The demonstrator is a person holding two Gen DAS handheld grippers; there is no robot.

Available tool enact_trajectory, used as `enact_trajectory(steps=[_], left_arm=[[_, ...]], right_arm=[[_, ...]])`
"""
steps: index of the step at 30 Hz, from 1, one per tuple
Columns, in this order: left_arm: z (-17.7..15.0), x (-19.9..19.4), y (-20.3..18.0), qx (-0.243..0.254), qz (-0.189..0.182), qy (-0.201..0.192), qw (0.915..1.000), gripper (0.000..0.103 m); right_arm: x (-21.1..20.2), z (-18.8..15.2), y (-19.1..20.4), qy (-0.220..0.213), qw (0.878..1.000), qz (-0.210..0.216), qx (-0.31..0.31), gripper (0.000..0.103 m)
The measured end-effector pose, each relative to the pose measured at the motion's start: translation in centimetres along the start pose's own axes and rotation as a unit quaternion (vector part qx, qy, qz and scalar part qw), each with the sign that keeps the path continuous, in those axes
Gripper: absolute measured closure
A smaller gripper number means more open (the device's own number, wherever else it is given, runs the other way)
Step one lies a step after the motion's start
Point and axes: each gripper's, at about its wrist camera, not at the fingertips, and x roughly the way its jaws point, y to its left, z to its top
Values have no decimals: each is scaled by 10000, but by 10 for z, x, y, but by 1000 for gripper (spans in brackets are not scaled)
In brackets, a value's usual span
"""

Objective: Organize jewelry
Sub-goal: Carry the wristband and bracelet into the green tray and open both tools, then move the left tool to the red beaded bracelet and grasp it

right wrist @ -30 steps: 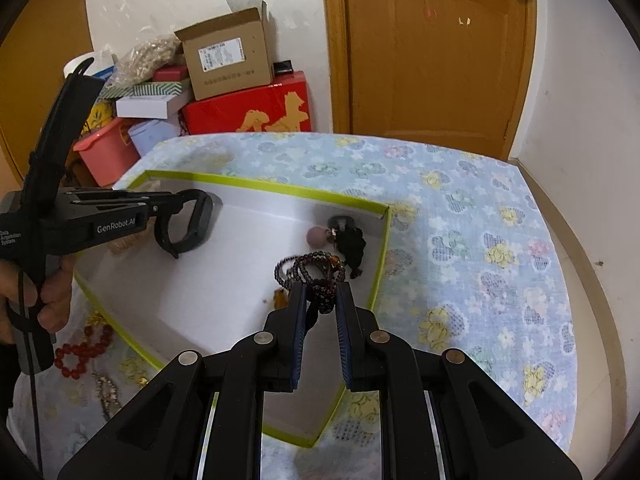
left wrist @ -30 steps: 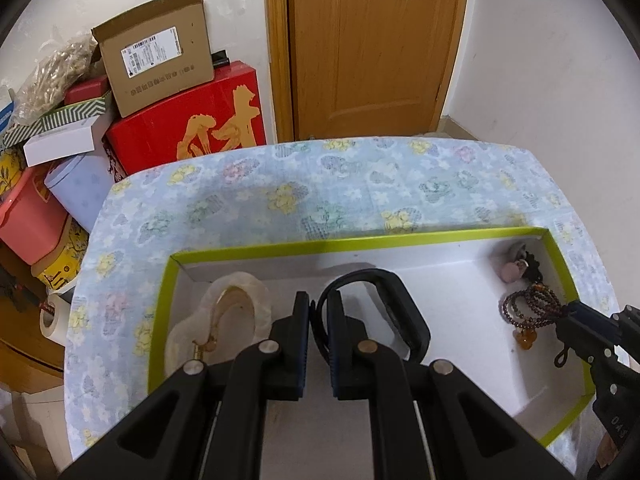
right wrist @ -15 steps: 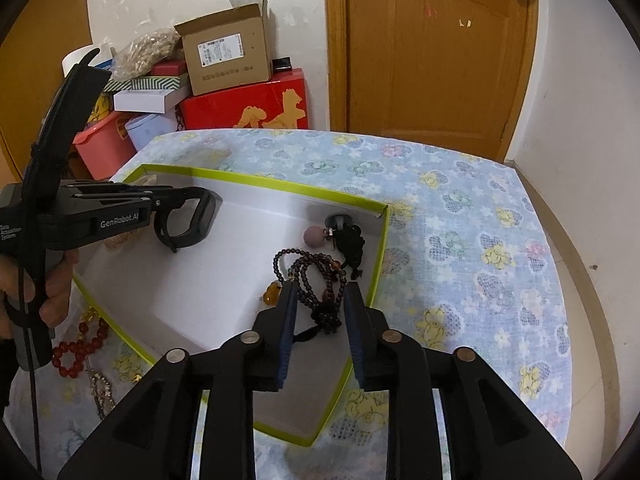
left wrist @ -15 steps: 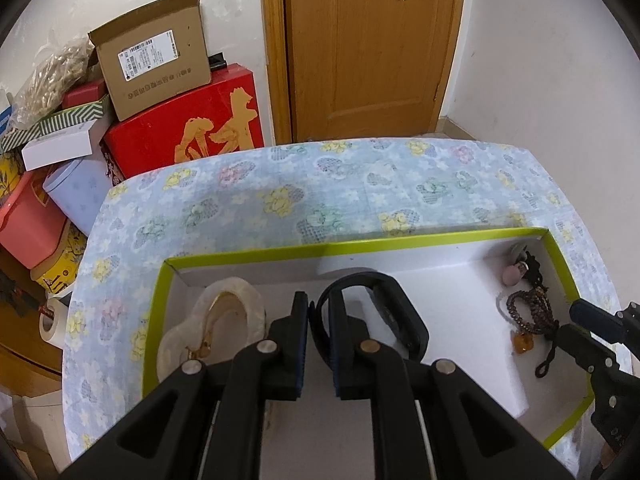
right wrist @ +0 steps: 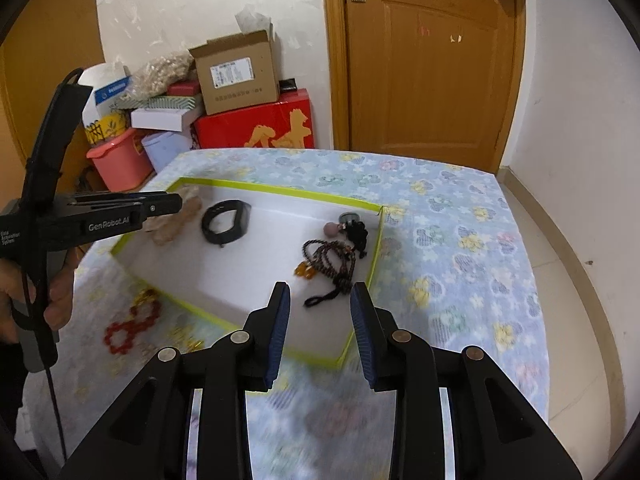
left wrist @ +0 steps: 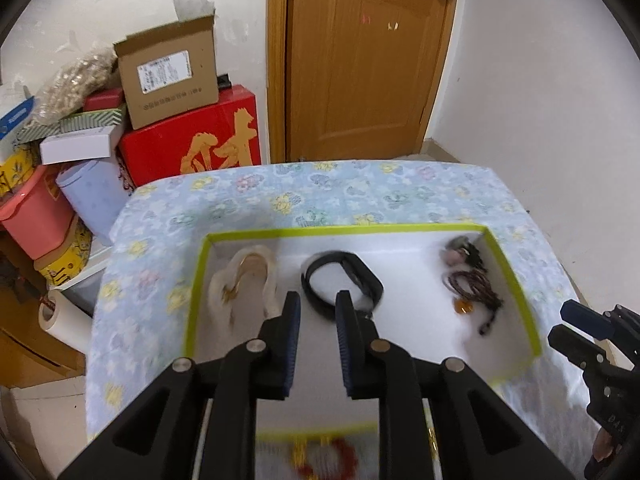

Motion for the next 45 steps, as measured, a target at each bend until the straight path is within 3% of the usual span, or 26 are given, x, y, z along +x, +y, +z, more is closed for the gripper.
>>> enact_trajectory(steps=[10,22,35,45], left_arm=[[-56,-69,-3,-108,-117,-226,9996,84],[-111,-121,-4,-206,-237,-428,9986,84],[-146,-134,6,-398,-277,-380,9981,84],[-147,-116,7,-390,-347,-190,9985,84]], right_arm=[[-56,-35,19,-101,9999,77,4,71],[-99,-76,38,-163,9994,305,7,71],[-107,-106,43,4,9984,548,124,71],[-94,-111,49,181,9975,680,73,71]])
